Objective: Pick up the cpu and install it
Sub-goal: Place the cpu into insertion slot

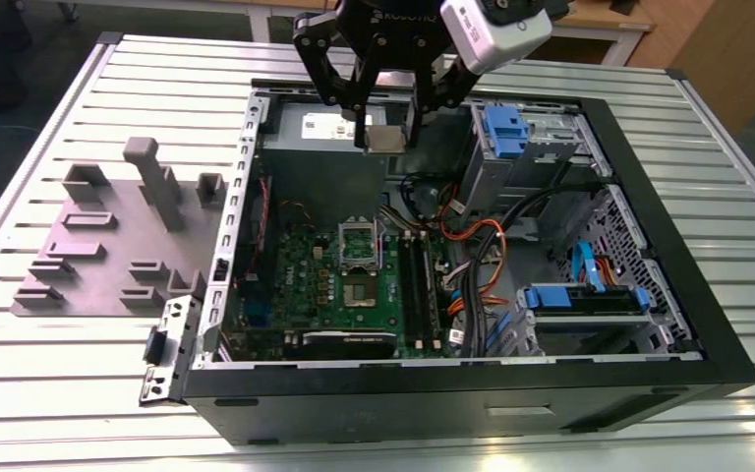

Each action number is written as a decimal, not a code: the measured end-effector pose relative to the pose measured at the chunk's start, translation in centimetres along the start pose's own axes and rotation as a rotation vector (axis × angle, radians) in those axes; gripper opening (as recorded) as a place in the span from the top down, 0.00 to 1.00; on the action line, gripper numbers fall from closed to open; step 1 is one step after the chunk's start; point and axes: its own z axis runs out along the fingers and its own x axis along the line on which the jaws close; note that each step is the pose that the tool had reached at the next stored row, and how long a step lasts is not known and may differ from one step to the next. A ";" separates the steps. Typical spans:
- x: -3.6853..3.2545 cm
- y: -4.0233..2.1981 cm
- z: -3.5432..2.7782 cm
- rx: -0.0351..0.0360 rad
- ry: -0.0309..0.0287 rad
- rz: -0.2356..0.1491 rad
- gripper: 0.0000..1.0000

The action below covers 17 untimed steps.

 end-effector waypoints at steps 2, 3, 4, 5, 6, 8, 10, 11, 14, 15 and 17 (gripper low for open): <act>0.00 0.00 0.00 -0.0001 0.0000 -0.001 0.53; 0.00 0.00 0.00 0.0000 0.0000 -0.002 0.53; 0.00 0.00 0.00 0.0000 0.0001 -0.002 0.53; 0.00 0.00 0.00 -0.0001 0.0000 -0.003 0.53; 0.00 0.00 0.00 0.0000 0.0001 -0.004 0.53; 0.00 0.00 0.00 -0.0001 0.0001 -0.005 0.53; 0.00 0.00 0.00 -0.0001 0.0001 -0.006 0.53; 0.00 0.00 0.00 0.0000 0.0002 -0.007 0.53; 0.00 0.00 0.00 -0.0001 0.0002 -0.008 0.53; 0.00 0.00 0.00 -0.0001 0.0002 -0.009 0.53; 0.00 0.00 0.00 -0.0001 0.0003 -0.010 0.53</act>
